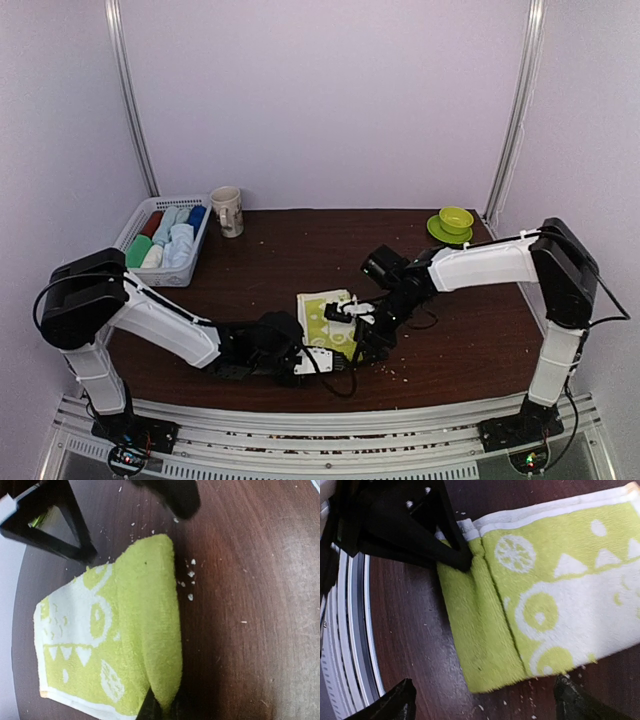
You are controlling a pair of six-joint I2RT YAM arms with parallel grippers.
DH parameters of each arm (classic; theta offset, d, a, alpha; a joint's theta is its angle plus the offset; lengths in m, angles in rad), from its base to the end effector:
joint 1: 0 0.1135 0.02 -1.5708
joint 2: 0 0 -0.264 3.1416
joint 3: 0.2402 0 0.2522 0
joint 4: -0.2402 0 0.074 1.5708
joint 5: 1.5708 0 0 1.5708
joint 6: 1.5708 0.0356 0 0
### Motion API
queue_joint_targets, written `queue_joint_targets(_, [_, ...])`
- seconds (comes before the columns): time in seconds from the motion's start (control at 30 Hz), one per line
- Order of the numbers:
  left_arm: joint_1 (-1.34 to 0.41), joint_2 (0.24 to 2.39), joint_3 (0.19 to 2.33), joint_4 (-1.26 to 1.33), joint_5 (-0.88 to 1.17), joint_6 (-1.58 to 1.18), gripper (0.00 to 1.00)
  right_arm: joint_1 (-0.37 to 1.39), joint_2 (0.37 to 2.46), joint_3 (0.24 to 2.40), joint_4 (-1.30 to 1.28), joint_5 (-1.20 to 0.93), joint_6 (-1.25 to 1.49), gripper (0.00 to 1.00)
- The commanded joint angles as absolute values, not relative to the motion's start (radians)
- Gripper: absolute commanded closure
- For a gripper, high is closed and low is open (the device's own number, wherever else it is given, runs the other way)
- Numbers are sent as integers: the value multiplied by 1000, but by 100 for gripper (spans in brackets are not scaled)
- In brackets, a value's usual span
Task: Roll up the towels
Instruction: Roll the towel at the center of the board.
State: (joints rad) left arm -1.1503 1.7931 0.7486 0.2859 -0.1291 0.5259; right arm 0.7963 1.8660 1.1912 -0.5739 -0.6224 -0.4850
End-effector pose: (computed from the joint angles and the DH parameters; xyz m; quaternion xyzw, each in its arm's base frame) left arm 0.1399 -0.3016 0.1141 0.6645 0.6321 -0.0647 0.3934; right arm 0.2356 0.2705 0.1623 -0.6010 0.7240 0.3222 0.1040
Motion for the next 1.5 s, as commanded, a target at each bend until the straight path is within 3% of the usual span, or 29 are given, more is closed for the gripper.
queue_joint_targets(0.0, [-1106,1747,775,128,50,458,100,790,1670,1073,-397,-413,-363,0])
queue_joint_targets(0.17, [-1056,1739,855,-4,217,424,100,809,1437,916,-198,-111,-302,0])
queue_joint_targets(0.37, [-979,1785,977,-155,435,373,100,841,1181,709,65,42,-341,0])
queue_joint_targets(0.57, [-918,1839,1023,-185,569,306,100,854,1059,556,196,-52,-389,0])
queue_joint_targets(1.03, [-801,2022,1131,-244,820,181,100,1147,1159,297,502,150,-734,5])
queue_joint_targets(1.27, [-748,2112,1162,-241,885,79,100,1229,1312,320,546,302,-825,20])
queue_joint_targets(1.47, [-723,2160,1180,-245,922,36,100,1253,1454,351,610,312,-860,30])
